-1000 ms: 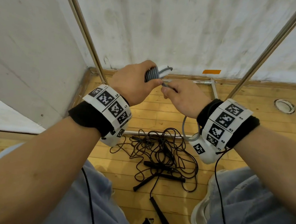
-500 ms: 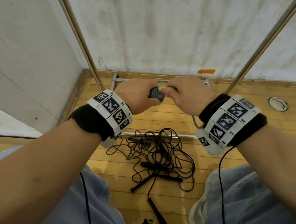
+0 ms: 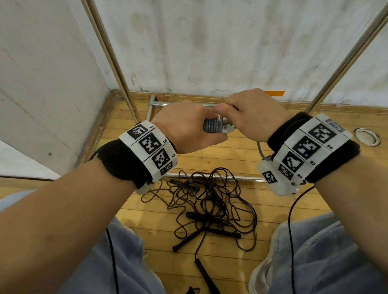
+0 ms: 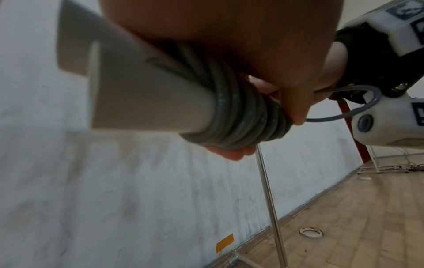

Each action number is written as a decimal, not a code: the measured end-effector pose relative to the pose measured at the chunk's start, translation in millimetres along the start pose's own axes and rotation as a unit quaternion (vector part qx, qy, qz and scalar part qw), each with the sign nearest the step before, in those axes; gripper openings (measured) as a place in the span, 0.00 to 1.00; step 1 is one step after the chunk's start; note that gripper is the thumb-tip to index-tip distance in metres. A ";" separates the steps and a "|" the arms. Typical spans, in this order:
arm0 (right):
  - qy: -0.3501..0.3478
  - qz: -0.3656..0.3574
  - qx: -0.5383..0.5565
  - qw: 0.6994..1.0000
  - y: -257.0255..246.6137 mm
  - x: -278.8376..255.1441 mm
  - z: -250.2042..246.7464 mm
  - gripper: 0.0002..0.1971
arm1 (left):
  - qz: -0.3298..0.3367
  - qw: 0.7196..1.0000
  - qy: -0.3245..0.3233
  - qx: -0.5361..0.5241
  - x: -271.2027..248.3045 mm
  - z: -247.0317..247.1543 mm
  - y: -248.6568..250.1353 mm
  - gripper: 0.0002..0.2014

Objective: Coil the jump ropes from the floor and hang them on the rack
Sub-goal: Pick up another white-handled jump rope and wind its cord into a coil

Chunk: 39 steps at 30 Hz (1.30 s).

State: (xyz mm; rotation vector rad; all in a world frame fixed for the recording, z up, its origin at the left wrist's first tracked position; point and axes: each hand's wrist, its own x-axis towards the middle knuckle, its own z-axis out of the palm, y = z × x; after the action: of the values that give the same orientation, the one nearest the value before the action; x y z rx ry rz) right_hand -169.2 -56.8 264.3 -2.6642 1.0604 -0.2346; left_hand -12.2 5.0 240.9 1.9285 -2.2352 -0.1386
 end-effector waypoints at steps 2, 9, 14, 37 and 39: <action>0.002 0.005 0.011 1.000 2.1 -0.2 -1.7 0.24 | 0.017 1.000 0.012 0.000 -1.5 0.1 1.9 0.22; 0.023 0.053 0.183 0.981 12.8 0.9 -4.9 0.29 | 0.025 0.995 0.058 -0.080 -5.1 -4.7 5.0 0.19; 0.020 0.093 0.429 0.898 17.4 1.8 -6.3 0.27 | -0.028 0.939 0.069 -0.335 -9.6 -12.5 14.6 0.18; -0.040 0.008 -0.040 0.998 -11.0 -3.2 7.0 0.07 | -0.082 0.991 0.087 -0.062 3.5 -7.9 -15.1 0.21; -0.062 0.003 -0.100 0.993 -13.6 -5.5 4.6 0.10 | -0.096 0.993 0.058 -0.030 4.6 -9.3 -18.1 0.21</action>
State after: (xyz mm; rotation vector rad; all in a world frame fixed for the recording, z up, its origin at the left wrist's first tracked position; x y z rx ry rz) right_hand -163.2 -42.7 263.7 -2.8071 1.1039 0.0414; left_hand 6.6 -1.8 246.9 2.0600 -1.9481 -0.1153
